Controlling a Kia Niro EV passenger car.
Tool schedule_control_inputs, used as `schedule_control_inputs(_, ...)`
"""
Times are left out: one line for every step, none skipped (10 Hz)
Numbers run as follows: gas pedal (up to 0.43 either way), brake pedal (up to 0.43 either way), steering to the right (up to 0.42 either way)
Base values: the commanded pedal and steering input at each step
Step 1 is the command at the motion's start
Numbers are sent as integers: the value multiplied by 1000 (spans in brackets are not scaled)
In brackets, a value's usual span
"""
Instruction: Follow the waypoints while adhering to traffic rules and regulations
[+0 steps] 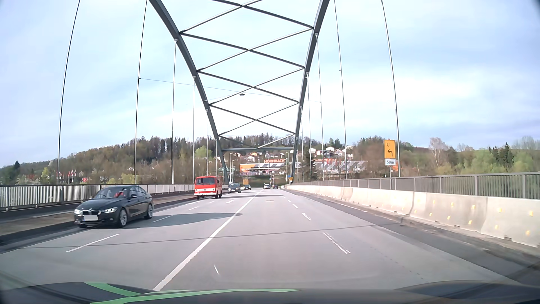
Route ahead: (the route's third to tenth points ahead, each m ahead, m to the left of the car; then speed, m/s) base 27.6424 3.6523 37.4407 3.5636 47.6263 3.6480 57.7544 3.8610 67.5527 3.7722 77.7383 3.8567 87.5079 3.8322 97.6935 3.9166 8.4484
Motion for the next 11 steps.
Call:
schedule_control_inputs(98,0,-1)
schedule_control_inputs(98,0,0)
schedule_control_inputs(98,0,-1)
schedule_control_inputs(98,0,-1)
schedule_control_inputs(98,0,-1)
schedule_control_inputs(98,0,-1)
schedule_control_inputs(98,0,-2)
schedule_control_inputs(98,0,-2)
schedule_control_inputs(98,0,-2)
schedule_control_inputs(98,0,-2)
schedule_control_inputs(98,0,-2)
